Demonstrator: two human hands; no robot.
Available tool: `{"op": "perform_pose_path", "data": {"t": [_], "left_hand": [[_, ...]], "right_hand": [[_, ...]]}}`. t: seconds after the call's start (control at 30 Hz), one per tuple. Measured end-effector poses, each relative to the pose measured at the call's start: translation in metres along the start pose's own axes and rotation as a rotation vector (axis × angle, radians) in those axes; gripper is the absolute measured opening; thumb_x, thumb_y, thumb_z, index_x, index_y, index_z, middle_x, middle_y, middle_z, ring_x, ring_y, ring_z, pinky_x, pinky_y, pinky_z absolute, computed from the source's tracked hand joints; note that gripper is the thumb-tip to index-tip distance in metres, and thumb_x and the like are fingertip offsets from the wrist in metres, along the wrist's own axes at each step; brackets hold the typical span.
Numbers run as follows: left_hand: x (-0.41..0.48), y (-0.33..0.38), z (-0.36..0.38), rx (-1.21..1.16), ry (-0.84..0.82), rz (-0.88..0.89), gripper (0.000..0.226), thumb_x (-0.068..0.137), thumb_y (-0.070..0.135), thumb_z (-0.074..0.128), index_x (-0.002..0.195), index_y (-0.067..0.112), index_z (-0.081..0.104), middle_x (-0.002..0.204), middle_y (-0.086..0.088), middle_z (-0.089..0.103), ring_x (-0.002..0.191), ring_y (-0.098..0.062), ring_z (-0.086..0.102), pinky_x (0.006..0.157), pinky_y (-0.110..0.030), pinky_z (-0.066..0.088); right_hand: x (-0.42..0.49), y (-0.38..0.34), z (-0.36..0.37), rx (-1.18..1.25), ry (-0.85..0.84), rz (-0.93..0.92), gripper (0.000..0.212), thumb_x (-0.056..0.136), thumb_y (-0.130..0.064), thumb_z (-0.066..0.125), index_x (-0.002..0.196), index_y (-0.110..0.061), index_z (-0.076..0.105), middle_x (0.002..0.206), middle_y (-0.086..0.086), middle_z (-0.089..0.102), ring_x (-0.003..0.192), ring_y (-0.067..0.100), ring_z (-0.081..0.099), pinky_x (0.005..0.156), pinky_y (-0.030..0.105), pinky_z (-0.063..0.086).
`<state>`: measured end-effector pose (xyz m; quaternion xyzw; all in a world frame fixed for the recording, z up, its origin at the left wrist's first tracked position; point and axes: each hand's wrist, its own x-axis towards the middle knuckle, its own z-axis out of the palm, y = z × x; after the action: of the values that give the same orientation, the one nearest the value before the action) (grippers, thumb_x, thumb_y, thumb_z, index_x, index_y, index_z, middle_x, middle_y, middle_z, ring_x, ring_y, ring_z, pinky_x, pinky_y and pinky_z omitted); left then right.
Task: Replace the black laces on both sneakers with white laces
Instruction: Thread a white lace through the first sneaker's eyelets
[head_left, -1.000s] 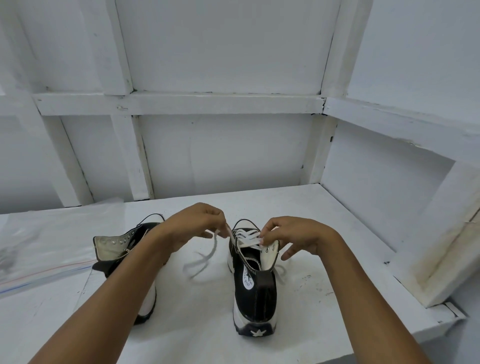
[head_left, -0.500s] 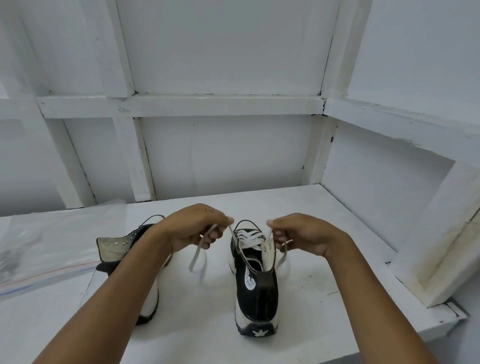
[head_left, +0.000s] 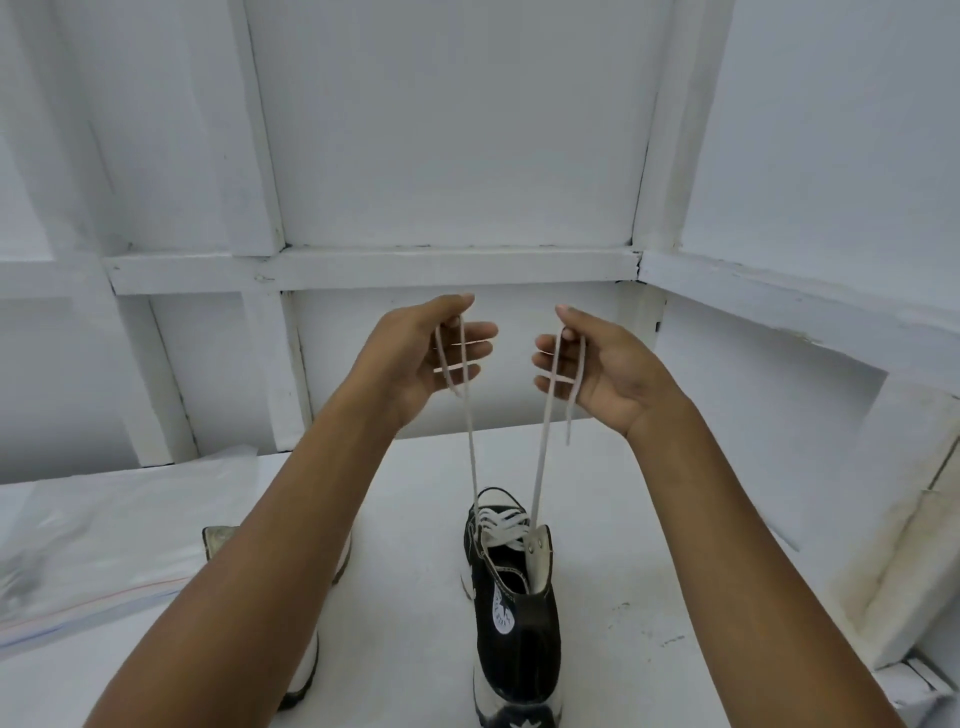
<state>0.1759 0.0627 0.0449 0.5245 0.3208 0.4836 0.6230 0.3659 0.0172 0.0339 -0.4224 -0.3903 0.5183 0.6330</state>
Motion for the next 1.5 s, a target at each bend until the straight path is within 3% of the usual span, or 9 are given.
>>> {"op": "perform_pose_path", "data": {"t": [0.2,0.37,0.57,0.73,0.87,1.07,1.23,1.3,1.5], "left_hand": [[0.004,0.026,0.011,-0.109,0.005,0.107,0.019,0.090,0.028,0.070,0.078,0.015,0.061,0.081,-0.005,0.073,0.062,-0.015,0.063,0.064,-0.031,0.053],[0.003,0.038,0.012,-0.153,-0.009,0.204,0.009,0.091,0.020,0.068,0.084,0.015,0.064,0.075,-0.001,0.066,0.051,-0.010,0.047,0.048,-0.022,0.038],[0.001,0.038,0.009,-0.042,-0.001,0.262,0.005,0.092,0.010,0.065,0.089,0.014,0.066,0.075,-0.001,0.068,0.047,-0.010,0.032,0.045,-0.021,0.026],[-0.003,0.034,0.001,0.122,-0.012,0.248,0.015,0.091,0.006,0.063,0.104,0.011,0.069,0.088,-0.007,0.074,0.047,-0.012,0.038,0.045,-0.021,0.032],[-0.003,0.018,-0.008,0.307,-0.033,0.158,0.012,0.090,0.005,0.062,0.093,0.010,0.073,0.092,-0.007,0.076,0.048,-0.012,0.044,0.046,-0.021,0.035],[-0.004,-0.023,-0.019,0.560,-0.093,0.056,0.010,0.089,0.018,0.071,0.089,0.008,0.073,0.072,-0.003,0.072,0.052,-0.011,0.046,0.047,-0.020,0.037],[-0.011,-0.054,-0.026,0.805,-0.308,-0.122,0.012,0.087,0.012,0.070,0.099,0.012,0.073,0.083,-0.006,0.077,0.055,-0.010,0.050,0.052,-0.022,0.038],[-0.013,-0.064,-0.027,0.899,-0.381,-0.175,0.013,0.085,0.008,0.070,0.097,0.011,0.074,0.084,-0.007,0.077,0.056,-0.010,0.050,0.052,-0.022,0.037],[-0.019,-0.083,-0.019,1.029,-0.512,-0.223,0.005,0.080,0.012,0.074,0.084,0.013,0.077,0.072,0.003,0.068,0.058,-0.009,0.042,0.050,-0.021,0.032]], "right_hand": [[0.001,-0.026,0.013,0.050,-0.002,-0.118,0.028,0.093,-0.030,0.064,0.070,-0.016,0.058,0.070,0.001,0.067,0.062,0.015,0.064,0.063,0.029,0.054],[-0.001,-0.041,0.021,0.133,0.039,-0.207,0.019,0.093,-0.023,0.064,0.076,-0.014,0.061,0.068,0.002,0.066,0.057,0.013,0.061,0.058,0.026,0.053],[0.000,-0.043,0.020,0.124,0.065,-0.246,0.015,0.093,-0.011,0.060,0.079,-0.014,0.055,0.063,0.002,0.058,0.044,0.010,0.045,0.042,0.020,0.034],[-0.006,-0.033,0.012,-0.132,0.095,-0.267,0.004,0.093,-0.012,0.062,0.089,-0.012,0.063,0.063,0.000,0.052,0.045,0.009,0.037,0.043,0.021,0.030],[-0.010,-0.015,0.000,-0.494,0.151,-0.240,0.006,0.091,-0.009,0.064,0.093,-0.007,0.069,0.061,-0.001,0.055,0.049,0.011,0.043,0.049,0.023,0.035],[-0.014,0.027,-0.029,-0.979,0.035,0.032,0.009,0.090,-0.008,0.060,0.088,-0.006,0.068,0.071,0.003,0.071,0.061,0.013,0.061,0.056,0.022,0.043],[-0.021,0.057,-0.045,-1.282,-0.156,0.322,0.024,0.092,-0.022,0.063,0.099,-0.003,0.074,0.097,0.004,0.075,0.081,0.014,0.065,0.071,0.026,0.046],[-0.027,0.062,-0.046,-1.269,-0.193,0.366,0.032,0.094,-0.033,0.062,0.100,-0.004,0.074,0.097,0.002,0.074,0.085,0.014,0.065,0.074,0.025,0.048],[-0.039,0.074,-0.041,-1.074,-0.289,0.510,0.042,0.088,-0.051,0.065,0.081,-0.010,0.072,0.078,0.007,0.074,0.067,0.016,0.067,0.063,0.023,0.049]]}}
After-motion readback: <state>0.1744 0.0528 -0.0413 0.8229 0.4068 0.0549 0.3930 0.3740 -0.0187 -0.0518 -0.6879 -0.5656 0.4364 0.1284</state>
